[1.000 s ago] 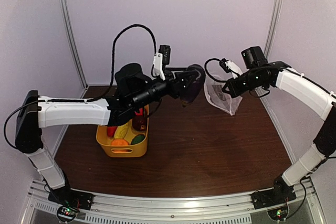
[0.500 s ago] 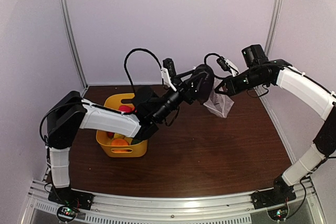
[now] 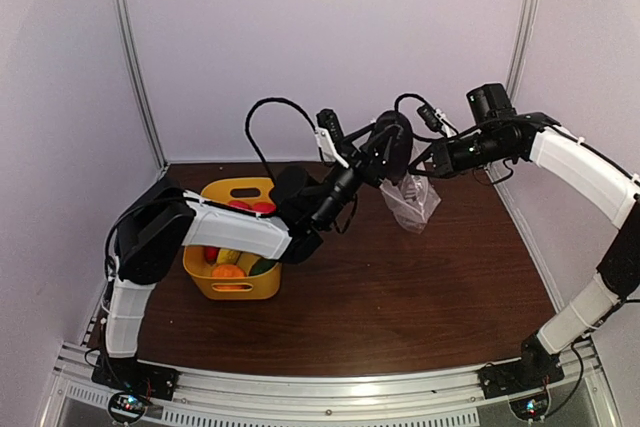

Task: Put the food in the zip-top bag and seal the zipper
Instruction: Place the fake vegetable in the zipper food storage bag.

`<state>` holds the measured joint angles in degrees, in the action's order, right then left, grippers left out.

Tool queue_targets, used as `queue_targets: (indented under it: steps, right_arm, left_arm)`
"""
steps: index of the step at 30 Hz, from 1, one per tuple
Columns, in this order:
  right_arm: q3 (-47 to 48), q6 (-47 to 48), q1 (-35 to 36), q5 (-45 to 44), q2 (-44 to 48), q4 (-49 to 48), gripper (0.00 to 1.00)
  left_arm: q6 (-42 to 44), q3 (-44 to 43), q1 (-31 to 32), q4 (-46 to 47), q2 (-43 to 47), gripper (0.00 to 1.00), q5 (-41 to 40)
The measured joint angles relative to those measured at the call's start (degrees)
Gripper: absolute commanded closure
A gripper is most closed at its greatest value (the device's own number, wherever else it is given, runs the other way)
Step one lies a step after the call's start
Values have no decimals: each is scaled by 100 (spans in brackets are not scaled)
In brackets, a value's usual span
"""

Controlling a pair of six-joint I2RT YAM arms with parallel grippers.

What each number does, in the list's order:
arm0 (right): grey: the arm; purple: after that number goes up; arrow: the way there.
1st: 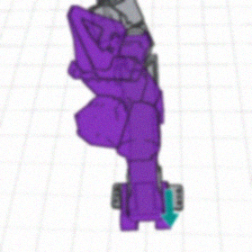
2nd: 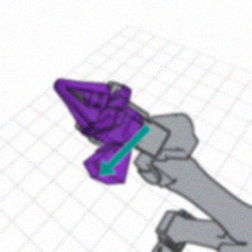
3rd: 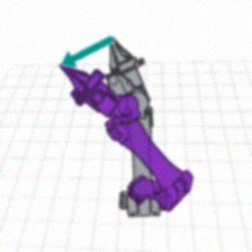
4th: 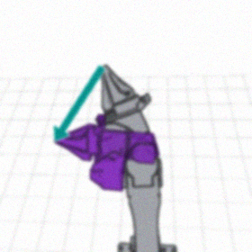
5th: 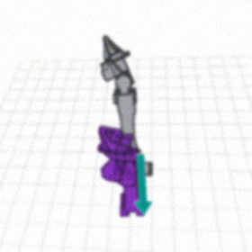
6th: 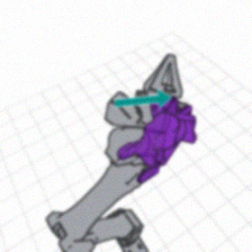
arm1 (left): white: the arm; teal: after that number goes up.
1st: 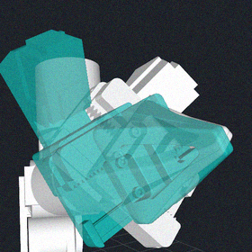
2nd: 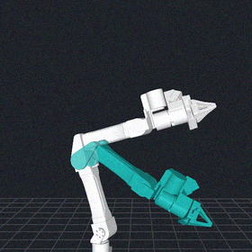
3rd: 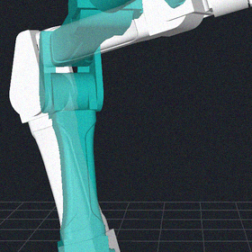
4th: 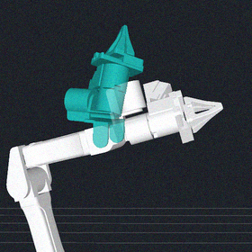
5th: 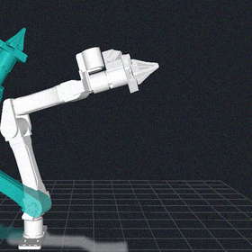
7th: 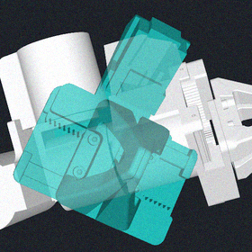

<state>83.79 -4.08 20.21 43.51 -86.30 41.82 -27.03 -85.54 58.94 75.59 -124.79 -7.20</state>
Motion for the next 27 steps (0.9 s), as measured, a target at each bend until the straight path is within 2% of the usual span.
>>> queue_targets:
  steps: [6,11,18,22,27]
  right_arm:
    - [0,-142,-192,319,173,-57,100]
    - [0,-262,-280,595,238,-221,100]
    - [-31,-304,-341,688,240,-326,100]
    - [-61,-293,-376,693,240,-363,100]
    - [-61,-214,-448,686,240,-407,100]
  left_arm:
    - [111,22,2,-2,-208,56,-160]
    - [221,59,17,-13,-341,34,-210]
    - [525,136,116,-168,-199,13,-267]
    - [704,179,201,-785,369,10,-267]
    - [931,614,249,-1423,1552,11,-173]
